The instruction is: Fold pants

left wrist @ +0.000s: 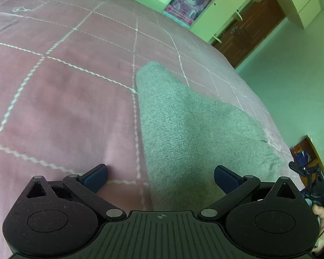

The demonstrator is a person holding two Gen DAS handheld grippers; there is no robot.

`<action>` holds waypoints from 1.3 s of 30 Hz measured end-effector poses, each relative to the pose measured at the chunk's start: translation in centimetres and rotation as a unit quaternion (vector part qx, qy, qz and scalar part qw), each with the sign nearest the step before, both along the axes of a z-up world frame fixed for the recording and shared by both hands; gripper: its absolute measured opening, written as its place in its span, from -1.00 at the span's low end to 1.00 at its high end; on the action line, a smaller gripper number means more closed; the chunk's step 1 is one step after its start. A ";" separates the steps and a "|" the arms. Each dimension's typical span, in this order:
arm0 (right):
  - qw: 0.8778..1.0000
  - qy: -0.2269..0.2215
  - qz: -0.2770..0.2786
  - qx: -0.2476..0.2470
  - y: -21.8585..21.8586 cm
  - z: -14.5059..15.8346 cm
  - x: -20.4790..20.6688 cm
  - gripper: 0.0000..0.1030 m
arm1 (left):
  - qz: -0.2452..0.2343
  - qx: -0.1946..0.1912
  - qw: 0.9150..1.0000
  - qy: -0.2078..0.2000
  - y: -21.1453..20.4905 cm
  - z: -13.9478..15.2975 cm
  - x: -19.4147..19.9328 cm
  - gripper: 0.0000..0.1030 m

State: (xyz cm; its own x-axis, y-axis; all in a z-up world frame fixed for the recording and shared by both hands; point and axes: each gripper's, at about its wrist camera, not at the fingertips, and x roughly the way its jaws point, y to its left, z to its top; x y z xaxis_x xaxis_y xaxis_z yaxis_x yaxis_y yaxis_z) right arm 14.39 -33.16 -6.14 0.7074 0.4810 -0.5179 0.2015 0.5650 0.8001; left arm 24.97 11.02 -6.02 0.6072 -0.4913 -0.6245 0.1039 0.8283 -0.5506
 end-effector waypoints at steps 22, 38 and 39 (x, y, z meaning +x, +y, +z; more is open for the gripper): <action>0.986 0.034 0.160 0.009 3.5 -1.3 8.2 0.17 | -0.090 -0.114 0.989 0.020 -4.3 -2.2 8.4 0.99; 0.978 -0.085 0.190 -0.002 10.3 3.8 24.3 -0.14 | 0.003 -0.183 0.978 -0.095 5.6 4.0 18.5 -0.40; 0.978 -0.090 0.189 -0.023 10.7 3.3 25.7 -0.01 | 0.015 -0.179 0.979 -0.094 6.2 3.9 20.0 -0.33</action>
State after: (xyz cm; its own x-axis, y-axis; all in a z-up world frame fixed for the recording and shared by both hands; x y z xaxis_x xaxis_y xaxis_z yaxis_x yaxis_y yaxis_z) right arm 40.05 -22.45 -2.86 0.5658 0.7040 -0.4293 -0.1697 0.6089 0.7749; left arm 44.93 17.20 -2.14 0.7121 -0.6388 -0.2913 0.2100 0.5897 -0.7799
